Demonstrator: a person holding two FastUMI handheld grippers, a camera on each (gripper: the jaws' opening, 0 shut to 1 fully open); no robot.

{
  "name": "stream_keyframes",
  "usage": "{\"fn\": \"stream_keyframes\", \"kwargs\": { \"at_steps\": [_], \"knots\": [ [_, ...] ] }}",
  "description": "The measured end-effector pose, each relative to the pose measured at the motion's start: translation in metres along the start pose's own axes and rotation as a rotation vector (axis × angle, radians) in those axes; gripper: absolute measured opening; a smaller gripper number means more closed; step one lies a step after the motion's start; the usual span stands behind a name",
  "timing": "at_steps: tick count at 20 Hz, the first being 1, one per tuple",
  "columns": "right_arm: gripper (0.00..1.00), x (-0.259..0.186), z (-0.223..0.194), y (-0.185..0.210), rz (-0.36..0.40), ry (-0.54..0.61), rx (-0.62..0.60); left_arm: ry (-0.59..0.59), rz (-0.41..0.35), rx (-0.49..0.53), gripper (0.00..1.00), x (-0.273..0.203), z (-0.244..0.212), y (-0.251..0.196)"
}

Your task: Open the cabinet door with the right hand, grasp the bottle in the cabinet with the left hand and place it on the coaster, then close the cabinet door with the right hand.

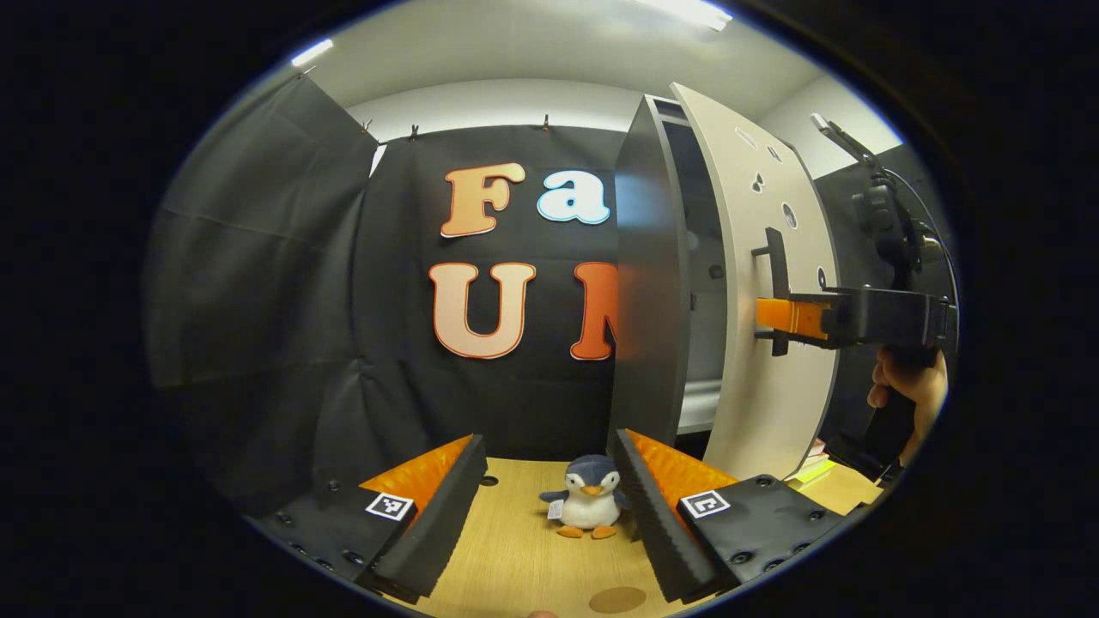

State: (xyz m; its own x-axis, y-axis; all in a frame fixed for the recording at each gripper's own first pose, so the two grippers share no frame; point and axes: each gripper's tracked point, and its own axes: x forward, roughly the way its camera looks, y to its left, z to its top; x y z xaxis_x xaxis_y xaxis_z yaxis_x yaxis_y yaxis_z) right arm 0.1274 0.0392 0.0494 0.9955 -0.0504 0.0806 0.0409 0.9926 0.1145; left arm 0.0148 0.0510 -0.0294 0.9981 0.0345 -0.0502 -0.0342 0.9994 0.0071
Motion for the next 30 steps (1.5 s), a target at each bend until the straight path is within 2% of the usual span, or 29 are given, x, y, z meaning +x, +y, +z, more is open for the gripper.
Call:
{"fn": "stream_keyframes", "kwargs": {
  "at_steps": [8, 15, 20, 24, 25, 29, 30],
  "knots": [
    [0.21, -0.013, 0.003, -0.007, 0.017, -0.041, -0.004, 0.031, 0.04, 0.001, 0.95, -0.013, -0.01, -0.016],
    [0.22, -0.02, 0.005, -0.011, 0.041, -0.045, -0.001, 0.02, 0.048, 0.014, 0.97, -0.021, -0.006, -0.027],
    [0.22, -0.024, 0.005, -0.015, 0.067, -0.037, 0.002, 0.019, 0.036, 0.02, 0.95, -0.021, -0.005, -0.038],
    [0.19, -0.027, 0.004, -0.019, 0.074, -0.034, -0.007, 0.012, 0.016, 0.025, 0.97, -0.019, -0.002, -0.05],
    [0.23, -0.027, 0.004, -0.021, 0.077, -0.032, -0.007, 0.01, 0.011, 0.026, 0.97, -0.018, -0.001, -0.054],
    [0.2, -0.031, 0.002, -0.024, 0.106, -0.006, 0.02, 0.011, -0.021, 0.0, 0.99, -0.015, 0.001, -0.069],
    [0.2, -0.034, 0.002, -0.025, 0.114, 0.0, 0.022, 0.012, -0.029, -0.007, 0.97, -0.014, 0.001, -0.073]
  ]
}}
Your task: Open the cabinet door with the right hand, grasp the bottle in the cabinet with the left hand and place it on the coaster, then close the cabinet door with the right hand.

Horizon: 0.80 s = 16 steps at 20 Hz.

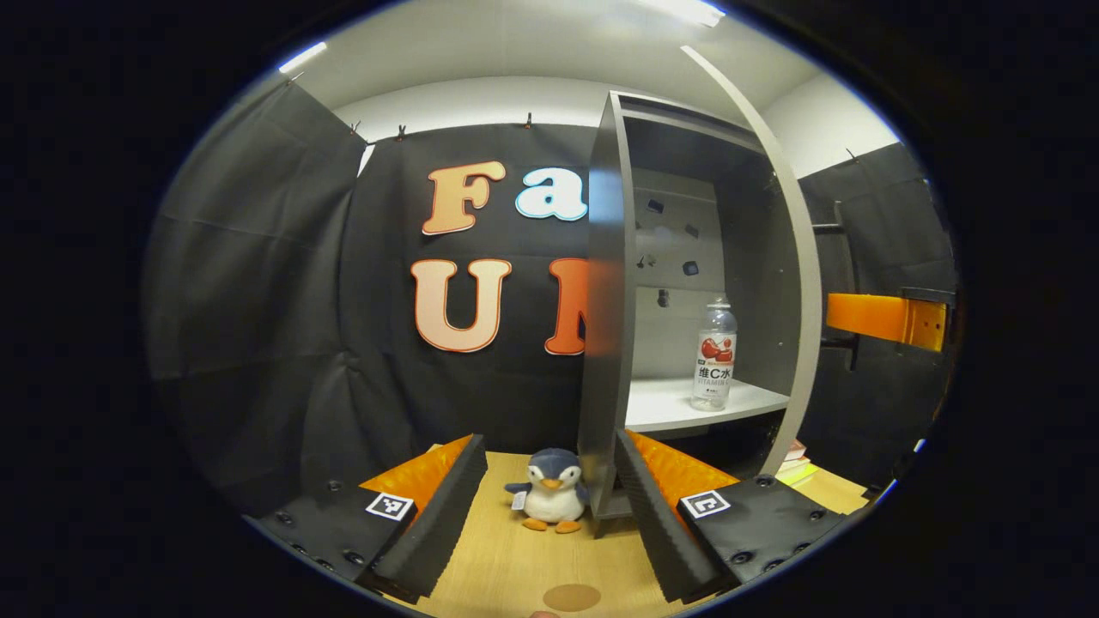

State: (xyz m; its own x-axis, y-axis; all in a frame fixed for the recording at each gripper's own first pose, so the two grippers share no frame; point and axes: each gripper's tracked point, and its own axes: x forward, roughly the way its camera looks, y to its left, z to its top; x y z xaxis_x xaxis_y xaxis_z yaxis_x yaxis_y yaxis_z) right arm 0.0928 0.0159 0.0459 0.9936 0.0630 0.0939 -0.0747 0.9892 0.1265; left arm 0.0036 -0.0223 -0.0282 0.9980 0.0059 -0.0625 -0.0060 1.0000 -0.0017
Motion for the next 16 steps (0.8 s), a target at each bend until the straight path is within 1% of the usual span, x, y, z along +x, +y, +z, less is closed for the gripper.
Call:
{"fn": "stream_keyframes", "kwargs": {
  "at_steps": [2, 3, 5, 6, 7, 8, 10, 11, 12, 14, 15, 16],
  "knots": [
    [0.21, -0.002, 0.0, -0.002, 0.016, 0.016, 0.003, 0.0, -0.01, -0.006, 0.97, 0.001, 0.0, -0.007],
    [0.19, -0.003, -0.001, -0.003, 0.026, 0.021, 0.007, -0.001, -0.014, -0.007, 0.97, 0.002, 0.001, -0.009],
    [0.21, -0.007, -0.001, -0.004, 0.052, 0.032, 0.017, -0.005, -0.025, -0.004, 0.97, 0.003, 0.003, -0.015],
    [0.22, -0.01, -0.002, -0.004, 0.065, 0.044, 0.027, -0.009, -0.029, 0.0, 0.95, 0.003, 0.005, -0.018],
    [0.21, -0.011, -0.003, -0.004, 0.079, 0.053, 0.043, -0.013, -0.032, 0.0, 0.95, 0.003, 0.007, -0.019],
    [0.22, -0.013, -0.003, -0.005, 0.087, 0.064, 0.058, -0.015, -0.035, -0.001, 0.97, 0.004, 0.007, -0.022],
    [0.21, -0.019, -0.004, -0.006, 0.095, 0.077, 0.068, -0.009, -0.045, -0.006, 0.97, 0.005, 0.004, -0.028],
    [0.23, -0.021, -0.005, -0.009, 0.101, 0.084, 0.064, -0.006, -0.051, -0.007, 0.98, 0.005, 0.003, -0.033],
    [0.21, -0.021, -0.005, -0.01, 0.109, 0.086, 0.068, -0.005, -0.057, -0.005, 0.99, 0.005, 0.002, -0.037],
    [0.21, -0.025, -0.006, -0.013, 0.12, 0.089, 0.09, -0.011, -0.063, 0.0, 0.95, 0.006, 0.004, -0.044],
    [0.21, -0.026, -0.005, -0.014, 0.126, 0.085, 0.091, -0.012, -0.067, 0.002, 0.95, 0.006, 0.005, -0.047],
    [0.21, -0.027, -0.005, -0.016, 0.129, 0.082, 0.096, -0.013, -0.073, 0.001, 0.97, 0.007, 0.004, -0.052]
  ]
}}
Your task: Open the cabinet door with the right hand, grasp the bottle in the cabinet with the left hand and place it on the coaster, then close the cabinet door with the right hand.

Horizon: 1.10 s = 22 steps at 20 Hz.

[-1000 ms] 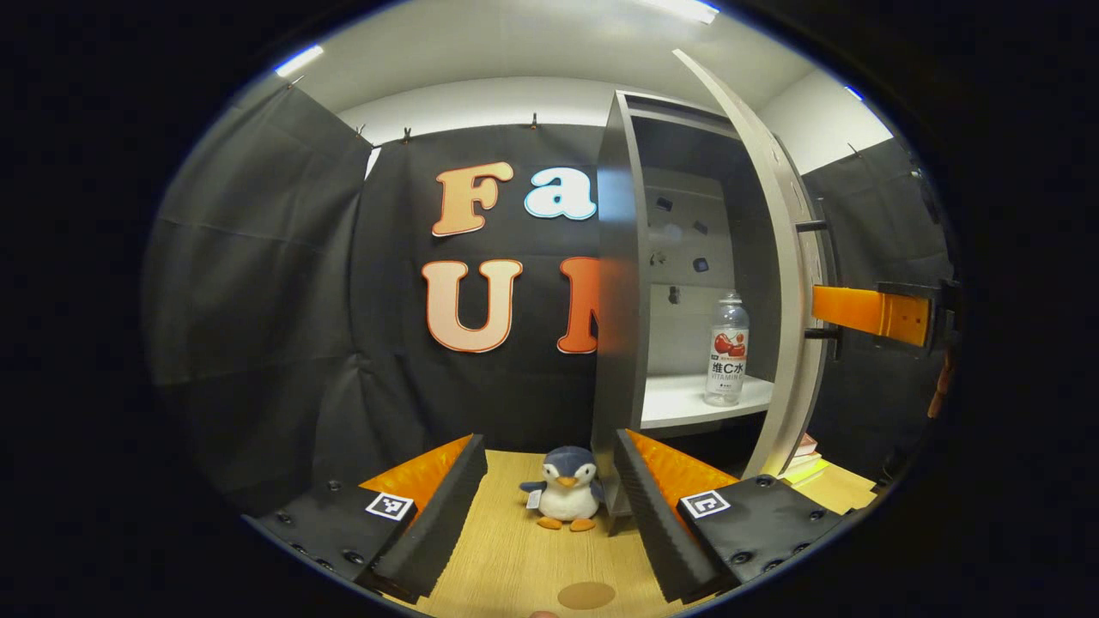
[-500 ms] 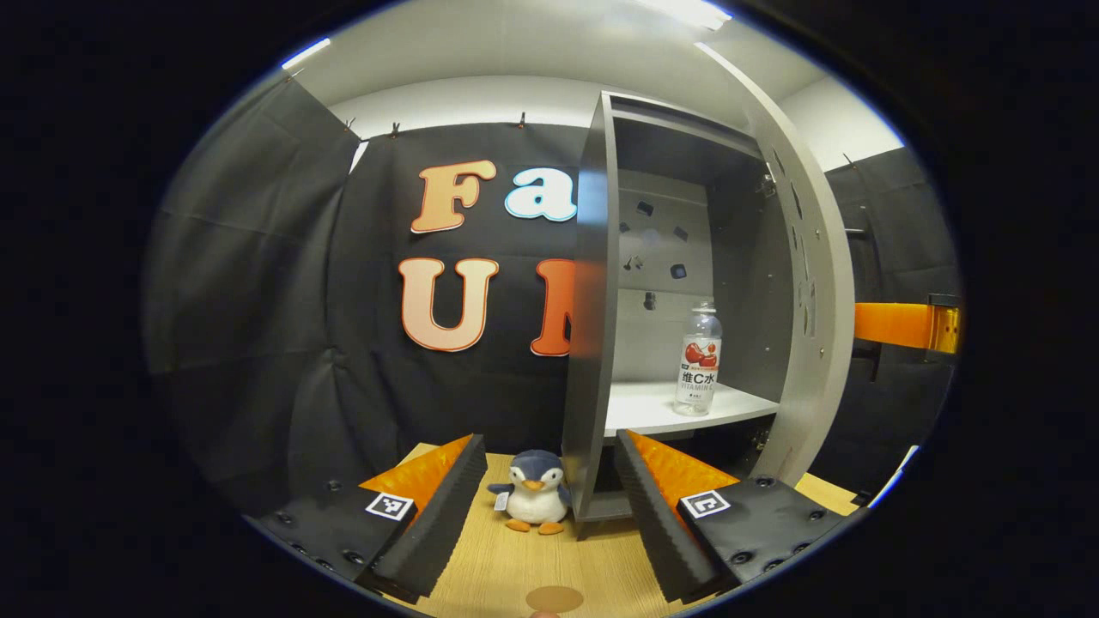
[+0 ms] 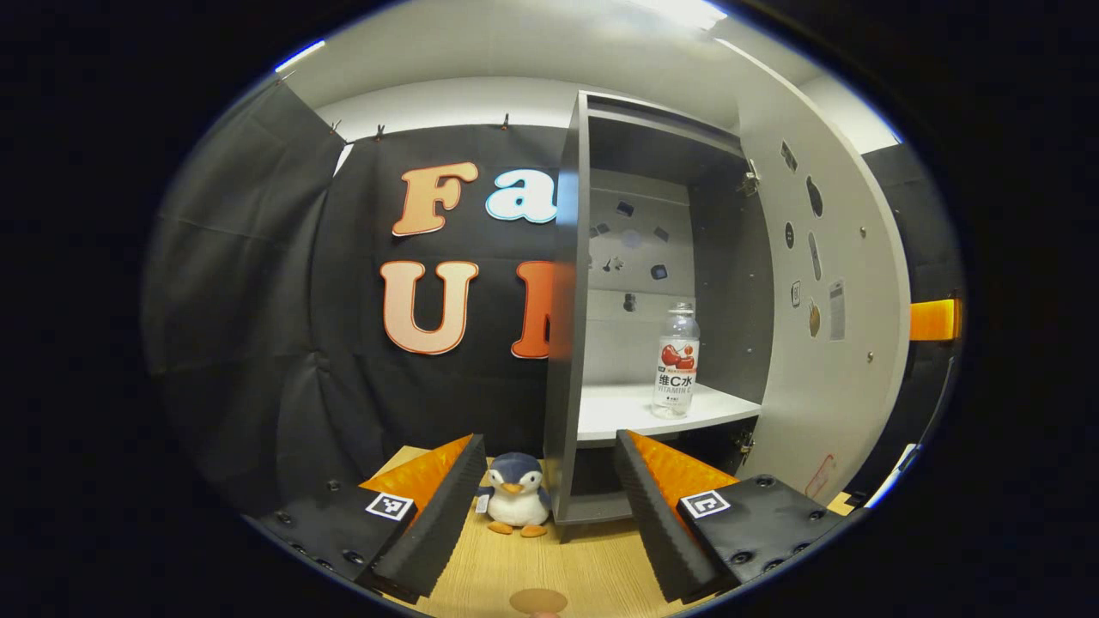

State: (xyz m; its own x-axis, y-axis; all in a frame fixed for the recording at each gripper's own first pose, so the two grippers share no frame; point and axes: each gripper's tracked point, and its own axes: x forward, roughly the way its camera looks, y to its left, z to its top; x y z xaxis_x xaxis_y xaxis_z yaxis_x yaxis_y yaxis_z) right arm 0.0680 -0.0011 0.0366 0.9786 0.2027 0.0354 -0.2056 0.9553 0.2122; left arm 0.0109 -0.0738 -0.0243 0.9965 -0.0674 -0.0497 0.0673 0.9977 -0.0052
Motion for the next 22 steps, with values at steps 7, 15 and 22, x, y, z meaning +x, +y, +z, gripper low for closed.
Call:
{"fn": "stream_keyframes", "kwargs": {
  "at_steps": [7, 15, 22],
  "knots": [
    [0.21, -0.006, 0.005, -0.02, -0.024, -0.03, -0.009, -0.006, -0.041, 0.01, 0.97, 0.004, 0.003, -0.039],
    [0.12, -0.017, 0.004, -0.071, -0.176, -0.024, -0.03, -0.008, -0.061, -0.026, 0.97, 0.007, 0.004, -0.072],
    [0.0, -0.016, 0.003, -0.082, -0.11, -0.038, 0.04, -0.004, -0.072, -0.032, 0.95, 0.001, 0.005, -0.09]
  ]
}}
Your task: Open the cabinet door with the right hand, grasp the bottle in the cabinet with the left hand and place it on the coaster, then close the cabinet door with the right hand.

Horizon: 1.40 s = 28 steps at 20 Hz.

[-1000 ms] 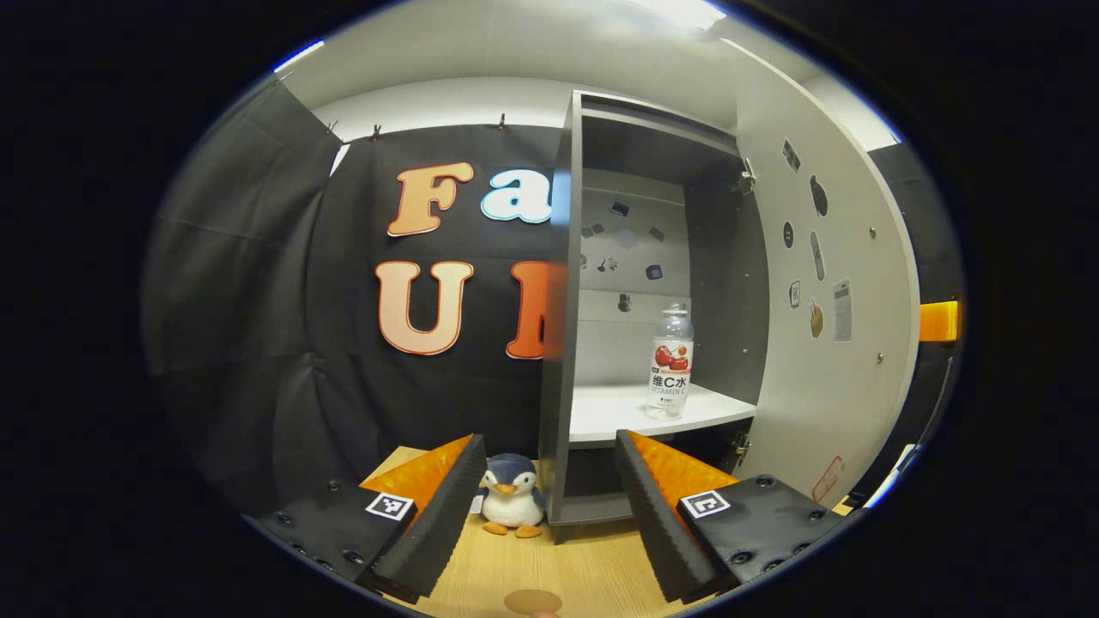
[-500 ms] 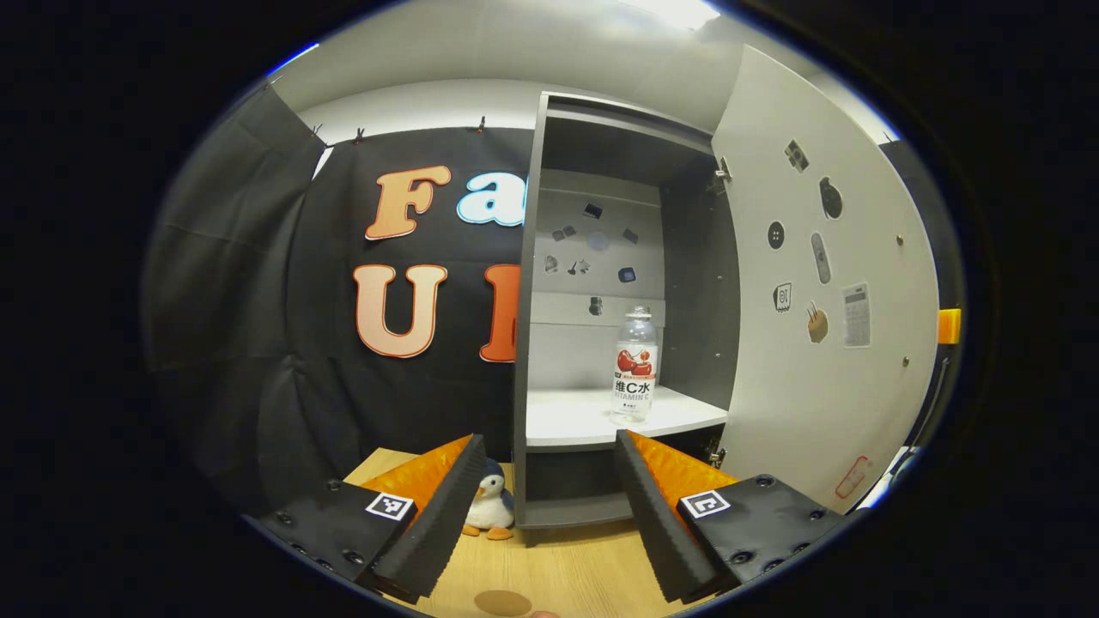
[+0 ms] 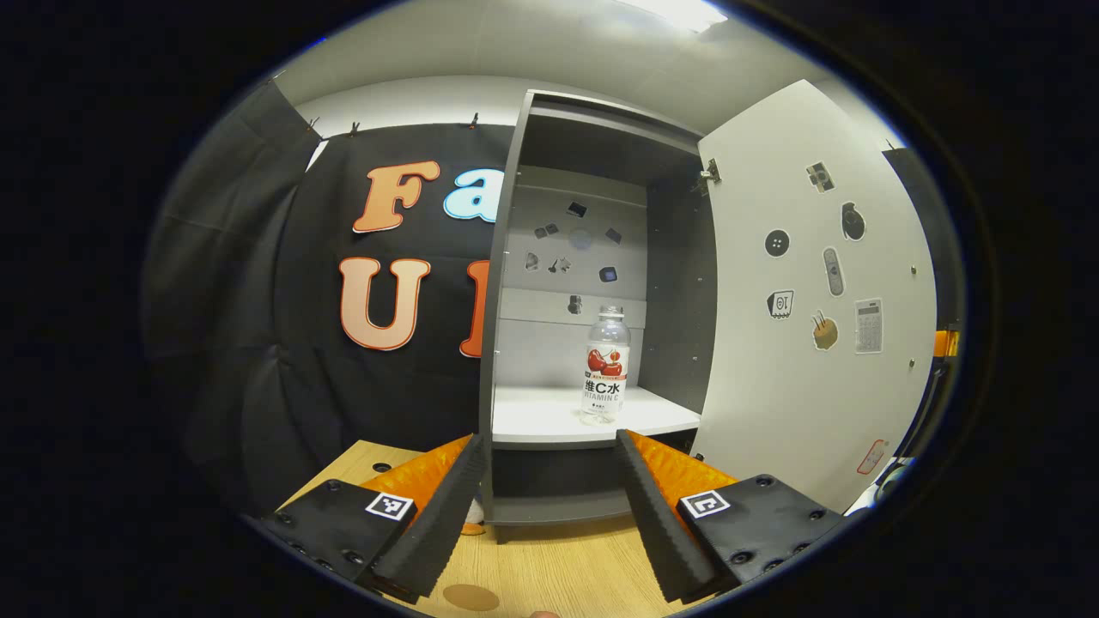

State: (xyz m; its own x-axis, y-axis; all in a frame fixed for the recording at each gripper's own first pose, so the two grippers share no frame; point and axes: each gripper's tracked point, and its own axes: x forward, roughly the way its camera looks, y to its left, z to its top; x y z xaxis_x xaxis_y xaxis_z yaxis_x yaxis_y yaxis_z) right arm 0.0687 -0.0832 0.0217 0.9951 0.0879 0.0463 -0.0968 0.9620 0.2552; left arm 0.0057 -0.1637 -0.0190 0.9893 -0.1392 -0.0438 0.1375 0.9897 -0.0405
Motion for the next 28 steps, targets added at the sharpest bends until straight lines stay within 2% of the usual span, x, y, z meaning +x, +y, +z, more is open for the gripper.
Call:
{"fn": "stream_keyframes", "kwargs": {
  "at_steps": [1, 3, 4, 5, 11, 12, 15, 16, 18, 23, 24, 26, 27, 28],
  "knots": [
    [0.08, 0.001, -0.001, 0.003, 0.026, 0.008, 0.027, 0.0, 0.004, 0.001, 0.95, -0.001, 0.0, 0.0],
    [0.15, -0.001, -0.001, 0.0, 0.039, 0.01, 0.056, 0.0, 0.012, 0.006, 0.95, -0.004, 0.0, 0.001],
    [0.13, -0.002, -0.001, -0.002, 0.035, 0.012, 0.049, 0.002, 0.015, 0.01, 0.97, -0.003, 0.001, 0.001],
    [0.14, -0.002, -0.002, -0.005, 0.024, 0.013, 0.035, 0.002, 0.017, 0.014, 0.95, -0.003, 0.001, 0.001],
    [0.28, -0.019, -0.001, -0.019, -0.084, 0.026, -0.069, 0.009, -0.013, 0.01, 0.97, -0.001, 0.001, -0.003],
    [0.27, -0.021, -0.001, -0.018, -0.1, 0.025, -0.074, 0.012, -0.024, 0.002, 0.97, 0.001, 0.0, -0.006],
    [0.38, -0.03, 0.0, -0.018, -0.144, 0.036, -0.064, 0.019, -0.054, -0.005, 0.97, 0.008, -0.001, -0.014],
    [0.44, -0.035, -0.001, -0.018, -0.159, 0.041, -0.062, 0.02, -0.063, -0.002, 0.95, 0.009, 0.0, -0.016],
    [0.54, -0.047, 0.001, -0.018, -0.193, 0.044, -0.069, 0.014, -0.08, 0.004, 0.97, 0.013, 0.002, -0.018],
    [0.72, -0.069, 0.014, 0.018, -0.202, 0.027, -0.106, 0.025, -0.119, 0.0, 0.95, 0.022, -0.002, -0.018],
    [0.82, -0.07, 0.014, 0.029, -0.198, 0.022, -0.114, 0.025, -0.123, -0.002, 0.95, 0.024, -0.001, -0.016],
    [0.91, -0.064, 0.013, 0.052, -0.175, 0.021, -0.124, 0.023, -0.13, -0.004, 0.97, 0.027, 0.0, -0.011],
    [0.88, -0.061, 0.011, 0.063, -0.16, 0.025, -0.128, 0.023, -0.131, -0.004, 0.97, 0.029, 0.0, -0.007],
    [0.9, -0.054, 0.006, 0.077, -0.144, 0.03, -0.132, 0.023, -0.132, -0.004, 0.97, 0.032, 0.0, -0.003]
  ]
}}
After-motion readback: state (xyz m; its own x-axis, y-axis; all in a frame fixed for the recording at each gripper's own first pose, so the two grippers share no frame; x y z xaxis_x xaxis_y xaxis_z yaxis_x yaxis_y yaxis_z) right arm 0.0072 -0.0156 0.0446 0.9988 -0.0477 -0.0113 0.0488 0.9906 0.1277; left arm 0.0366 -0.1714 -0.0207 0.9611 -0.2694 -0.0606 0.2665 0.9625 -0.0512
